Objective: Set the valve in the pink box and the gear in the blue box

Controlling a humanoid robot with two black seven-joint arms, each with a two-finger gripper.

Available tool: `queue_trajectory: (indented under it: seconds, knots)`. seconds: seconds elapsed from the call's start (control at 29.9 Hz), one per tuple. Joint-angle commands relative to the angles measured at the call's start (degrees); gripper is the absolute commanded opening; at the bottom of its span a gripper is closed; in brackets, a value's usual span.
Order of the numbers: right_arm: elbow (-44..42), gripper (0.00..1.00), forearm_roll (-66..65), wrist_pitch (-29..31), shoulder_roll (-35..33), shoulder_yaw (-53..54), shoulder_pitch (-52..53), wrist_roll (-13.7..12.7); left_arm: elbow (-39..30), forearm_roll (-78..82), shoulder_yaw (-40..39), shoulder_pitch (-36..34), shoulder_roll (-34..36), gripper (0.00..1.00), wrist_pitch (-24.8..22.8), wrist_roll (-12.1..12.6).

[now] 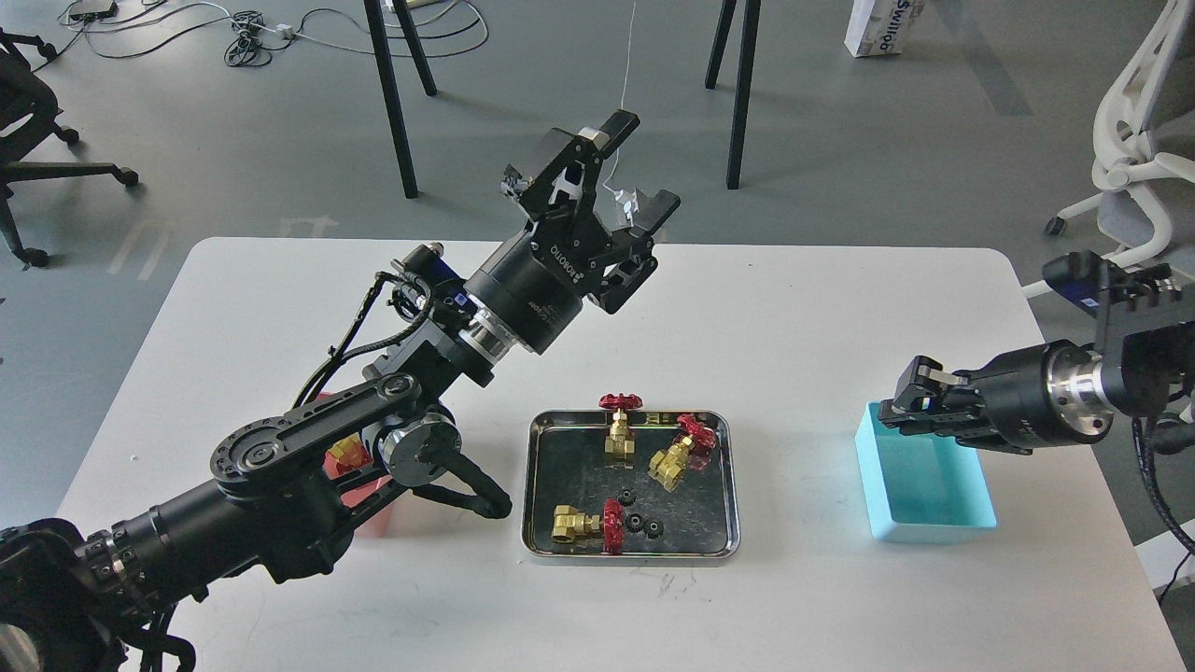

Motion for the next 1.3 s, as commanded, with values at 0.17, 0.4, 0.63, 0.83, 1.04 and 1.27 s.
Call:
queue_trajectory:
  seconds: [0.17, 0.4, 0.63, 0.83, 1.04, 1.27]
  knots:
    - [-0.6, 0.03, -1.2, -10.4, 2.3, -0.3, -5.9, 0.6, 0.0, -0.1, 0.0, 0.0, 0.0, 0.88, -0.2, 0.0]
    - [-2.2, 0.17, -4.0, -17.3, 4.3, 0.0, -9.8, 0.7, 0.0, -0.1, 0.0, 0.0, 0.0, 0.89, -0.2, 0.0]
    - [-2.6, 0.44, -3.9, -18.7, 3.8, 0.6, -10.2, 0.8, 0.0, -0.2, 0.0, 0.1, 0.0, 0.89, -0.2, 0.0]
    - [-2.4, 0.65, -3.5, -21.5, 4.3, 2.0, -10.2, 0.9, 0.0, -0.5, -0.4, 0.0, -0.1, 0.89, 0.4, 0.0]
    - [-2.7, 0.92, -0.8, -22.2, 5.0, 13.6, -9.9, 0.8, 0.0, -2.8, -1.7, -3.3, 5.3, 0.89, 0.1, 0.0]
    - [-13.8, 0.96, 24.0, -17.9, 8.3, 25.9, 1.2, 1.2, 7.9, -18.4, 5.8, -21.0, 18.5, 0.89, -3.7, 0.0]
